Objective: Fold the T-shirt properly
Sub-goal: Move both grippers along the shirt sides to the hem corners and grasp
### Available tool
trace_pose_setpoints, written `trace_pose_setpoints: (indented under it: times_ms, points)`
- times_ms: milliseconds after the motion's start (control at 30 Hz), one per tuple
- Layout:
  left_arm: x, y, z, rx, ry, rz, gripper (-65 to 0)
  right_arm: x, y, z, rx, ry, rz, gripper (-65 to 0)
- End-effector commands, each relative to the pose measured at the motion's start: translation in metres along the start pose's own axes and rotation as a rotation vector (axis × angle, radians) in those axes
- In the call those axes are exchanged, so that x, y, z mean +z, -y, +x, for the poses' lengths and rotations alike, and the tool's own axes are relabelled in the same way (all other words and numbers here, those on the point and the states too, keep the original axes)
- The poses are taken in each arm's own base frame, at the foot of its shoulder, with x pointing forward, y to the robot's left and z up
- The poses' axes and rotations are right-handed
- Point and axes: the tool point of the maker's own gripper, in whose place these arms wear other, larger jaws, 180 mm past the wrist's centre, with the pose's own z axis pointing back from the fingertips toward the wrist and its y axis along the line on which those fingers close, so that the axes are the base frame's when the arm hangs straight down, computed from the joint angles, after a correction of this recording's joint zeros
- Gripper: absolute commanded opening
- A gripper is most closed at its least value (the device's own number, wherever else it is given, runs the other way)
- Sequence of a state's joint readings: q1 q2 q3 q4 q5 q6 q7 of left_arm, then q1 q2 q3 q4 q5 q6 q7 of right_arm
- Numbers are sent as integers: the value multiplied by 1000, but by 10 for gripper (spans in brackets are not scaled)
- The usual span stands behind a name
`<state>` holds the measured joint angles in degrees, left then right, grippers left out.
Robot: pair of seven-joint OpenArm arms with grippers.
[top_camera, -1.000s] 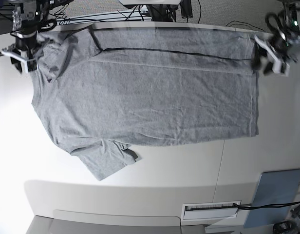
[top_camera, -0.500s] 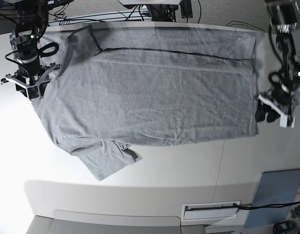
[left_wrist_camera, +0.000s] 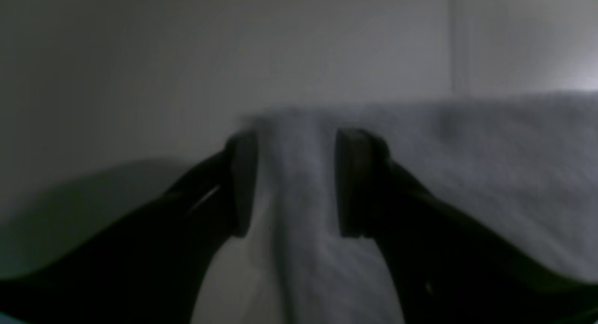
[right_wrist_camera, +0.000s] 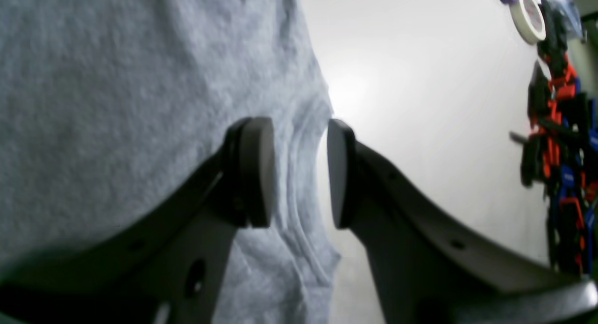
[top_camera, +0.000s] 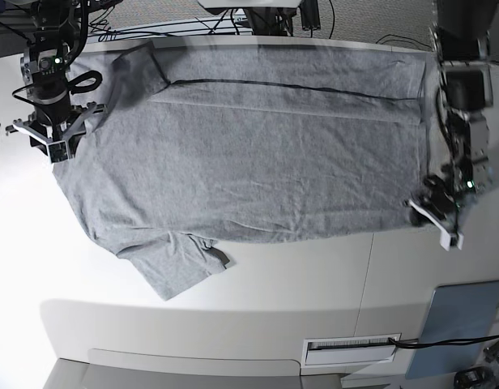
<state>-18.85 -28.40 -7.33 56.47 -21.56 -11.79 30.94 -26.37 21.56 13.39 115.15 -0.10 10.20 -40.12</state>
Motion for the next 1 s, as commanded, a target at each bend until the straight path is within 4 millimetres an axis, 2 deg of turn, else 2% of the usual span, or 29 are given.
trace_pose_setpoints:
  times_ms: [0, 100, 233, 367, 533, 567, 633, 700, 767, 867, 967]
  points:
    - [1, -9, 24, 5, 50, 33, -366, 2, 9, 11, 11, 38, -25, -452]
    - [-4, -17, 23, 38, 24, 58, -366, 2, 9, 11, 11, 39, -25, -452]
    - [-11, -3, 2, 7, -48, -38, -366, 2, 9, 11, 11, 40, -26, -452]
    - [-13, 0, -11, -2, -91, -71, -367, 2, 9, 12, 10, 42, -27, -452]
    - [-8, 31, -17, -24, -120, -243, -371, 0, 12, 19, 5, 58, -35, -452]
    - [-7, 32, -17, -23, -120, -252, -388, 0, 13, 20, 4, 62, -37, -452]
    - [-7, 29, -17, -18, -120, -241, -477, -1, 14, 24, 5, 73, -38, -433]
    - [-8, 24, -14, -3, -112, -214, -586, -2, 10, 29, 22, 91, -17, -356]
    - [-8, 21, -13, 2, -107, -204, -650, -2, 7, 39, 37, 142, 1, -301]
    - [-8, 21, -14, 1, -109, -205, -650, -7, 11, 50, 28, 186, -6, -297]
    - [-8, 21, -14, 1, -109, -205, -650, -24, 20, 54, -23, 172, -15, -297]
